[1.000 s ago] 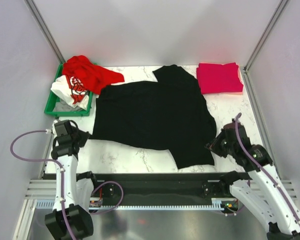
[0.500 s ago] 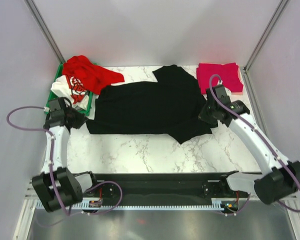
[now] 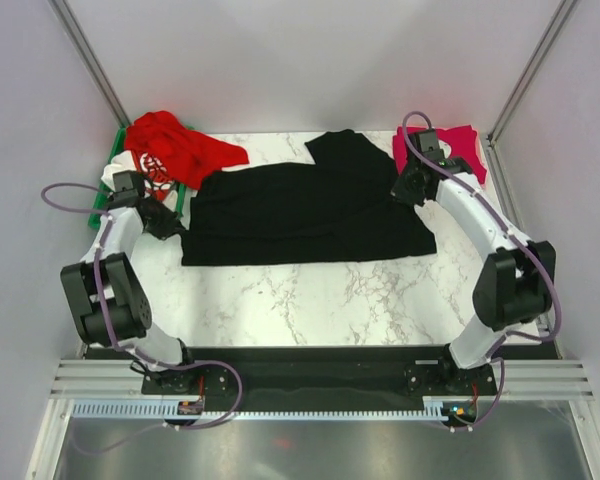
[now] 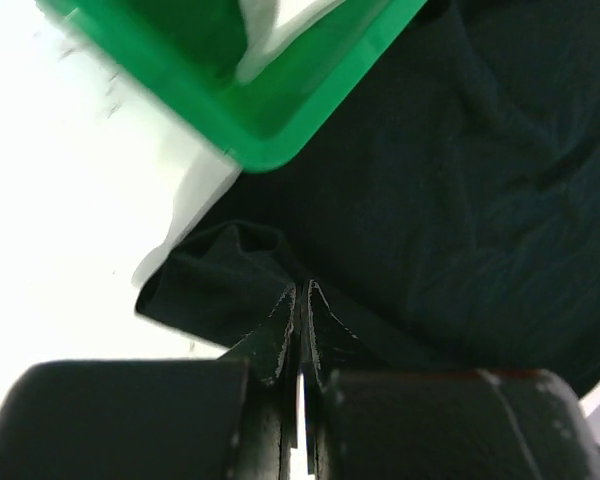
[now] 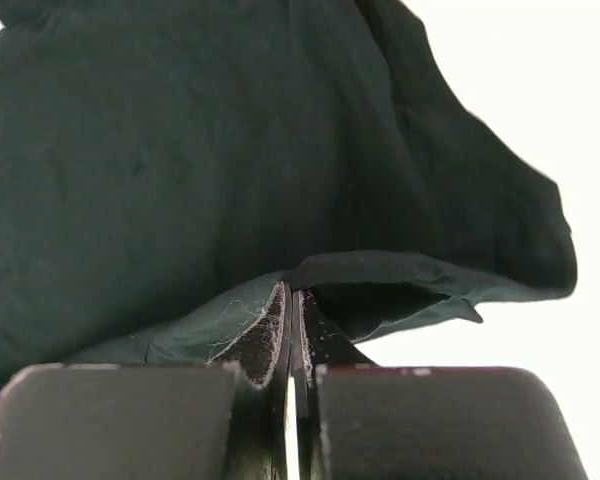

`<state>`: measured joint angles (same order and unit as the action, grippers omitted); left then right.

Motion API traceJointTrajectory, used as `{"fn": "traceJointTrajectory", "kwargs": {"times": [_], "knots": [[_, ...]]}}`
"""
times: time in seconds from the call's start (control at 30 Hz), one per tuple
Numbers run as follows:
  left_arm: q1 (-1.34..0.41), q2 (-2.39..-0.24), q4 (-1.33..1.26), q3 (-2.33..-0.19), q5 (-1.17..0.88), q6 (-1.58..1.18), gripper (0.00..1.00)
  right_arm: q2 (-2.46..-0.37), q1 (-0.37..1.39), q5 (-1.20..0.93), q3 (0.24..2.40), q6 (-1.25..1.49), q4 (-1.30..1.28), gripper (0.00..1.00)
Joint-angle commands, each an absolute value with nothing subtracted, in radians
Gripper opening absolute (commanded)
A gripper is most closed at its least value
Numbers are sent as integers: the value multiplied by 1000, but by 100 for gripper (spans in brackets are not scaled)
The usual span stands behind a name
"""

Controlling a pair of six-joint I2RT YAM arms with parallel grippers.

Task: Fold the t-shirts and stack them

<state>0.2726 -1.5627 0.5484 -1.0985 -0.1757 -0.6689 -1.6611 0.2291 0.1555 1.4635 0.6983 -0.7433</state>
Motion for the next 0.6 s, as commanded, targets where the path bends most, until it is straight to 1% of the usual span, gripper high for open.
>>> {"fn": "traceJointTrajectory", "kwargs": {"times": [0.0, 0.03, 0.07, 0.1, 0.13, 0.17, 0.2, 0.3, 0.37, 0.4, 0.43, 0.47, 0.57], "knots": [[247, -1641, 529, -1181, -204, -594, 7, -1745, 218, 167, 1540, 667, -678, 0], [245, -1679, 531, -1204, -218, -586, 24, -1768, 209, 163, 1574, 664, -678, 5], [245, -1690, 538, -1218, -231, -578, 33, -1811, 204, 160, 1588, 655, -680, 13], [242, -1695, 546, -1227, -245, -562, 44, -1827, 201, 175, 1598, 655, -681, 29], [241, -1695, 560, -1238, -244, -552, 55, -1844, 195, 184, 1615, 655, -677, 69], [239, -1680, 577, -1259, -223, -551, 57, -1879, 180, 196, 1627, 650, -672, 81], [236, -1642, 600, -1262, -184, -551, 60, -1911, 155, 204, 1650, 643, -670, 88], [232, -1579, 620, -1250, -164, -534, 62, -1916, 114, 173, 1645, 618, -667, 88], [230, -1530, 646, -1215, -140, -520, 62, -1838, 85, 164, 1557, 614, -635, 88], [230, -1481, 647, -1191, -112, -515, 61, -1800, 75, 161, 1511, 615, -617, 88], [230, -1448, 644, -1130, -103, -515, 57, -1758, 58, 153, 1405, 621, -595, 88], [229, -1424, 635, -1094, -98, -520, 57, -1676, 52, 150, 1349, 621, -556, 88], [230, -1339, 556, -936, -117, -547, 55, -1545, 38, 143, 1160, 624, -510, 86]]}}
